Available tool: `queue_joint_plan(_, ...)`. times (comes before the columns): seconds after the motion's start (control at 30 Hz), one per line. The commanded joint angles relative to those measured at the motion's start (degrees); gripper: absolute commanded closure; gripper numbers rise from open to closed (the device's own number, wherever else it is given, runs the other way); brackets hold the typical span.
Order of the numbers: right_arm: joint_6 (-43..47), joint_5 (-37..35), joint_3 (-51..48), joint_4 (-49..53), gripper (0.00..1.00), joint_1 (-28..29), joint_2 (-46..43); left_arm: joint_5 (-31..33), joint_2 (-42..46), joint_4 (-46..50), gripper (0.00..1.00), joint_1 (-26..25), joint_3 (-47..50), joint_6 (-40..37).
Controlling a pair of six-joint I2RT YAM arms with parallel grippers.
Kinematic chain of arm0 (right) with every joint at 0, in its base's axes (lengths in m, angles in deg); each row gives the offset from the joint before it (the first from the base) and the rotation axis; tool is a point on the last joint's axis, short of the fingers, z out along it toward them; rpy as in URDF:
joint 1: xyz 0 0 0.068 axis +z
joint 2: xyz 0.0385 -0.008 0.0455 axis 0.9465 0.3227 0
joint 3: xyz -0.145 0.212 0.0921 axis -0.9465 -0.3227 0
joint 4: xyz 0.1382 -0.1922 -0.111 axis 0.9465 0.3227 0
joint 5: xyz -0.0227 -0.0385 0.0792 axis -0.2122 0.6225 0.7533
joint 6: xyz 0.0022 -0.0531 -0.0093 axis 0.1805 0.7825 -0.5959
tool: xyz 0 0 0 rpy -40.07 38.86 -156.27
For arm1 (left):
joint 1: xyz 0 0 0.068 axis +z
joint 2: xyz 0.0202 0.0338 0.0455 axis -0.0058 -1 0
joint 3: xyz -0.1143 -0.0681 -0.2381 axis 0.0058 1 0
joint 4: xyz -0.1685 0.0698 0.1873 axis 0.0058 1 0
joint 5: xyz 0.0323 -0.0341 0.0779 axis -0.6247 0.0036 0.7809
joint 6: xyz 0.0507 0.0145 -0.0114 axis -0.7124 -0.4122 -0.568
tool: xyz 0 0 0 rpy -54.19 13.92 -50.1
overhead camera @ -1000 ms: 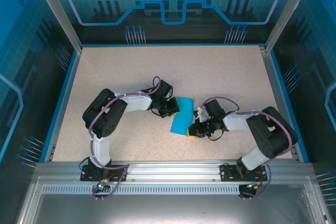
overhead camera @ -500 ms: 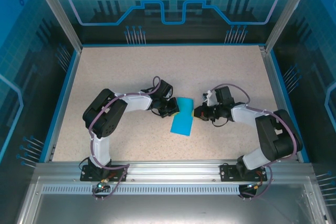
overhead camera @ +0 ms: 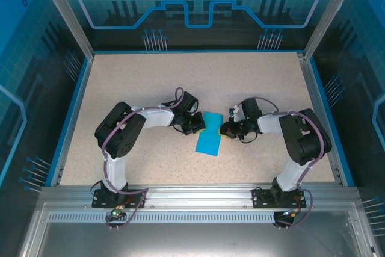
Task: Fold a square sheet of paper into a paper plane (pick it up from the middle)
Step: Fold the square sheet of paper in half at the center of the table.
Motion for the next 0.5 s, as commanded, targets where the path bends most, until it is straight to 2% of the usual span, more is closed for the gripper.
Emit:
queue_joint_plan(0.0, 2.14, -3.84, 0.02, 2.78, 0.99, -0.82, 0.75, 1.80, -3.04, 5.03, 1.00, -0.70, 0.63, -1.72)
queue_joint_plan(0.07, 2.32, -4.75, 0.41, 4.24, 0.99, -0.82, 1.02, 1.86, -3.13, 5.10, 1.00, -0.64, 0.63, -1.66)
queue_joint_plan(0.3, 1.18, -0.56, 2.00, 3.19, 0.98, -0.93, -2.60, 1.89, -3.31, 5.24, 1.00, -0.69, 0.58, -1.84)
queue_joint_plan(0.47, 1.17, 0.64, 3.80, 2.32, 0.98, -1.04, -0.01, 1.82, -3.48, 5.26, 1.00, -0.67, 0.36, -1.96)
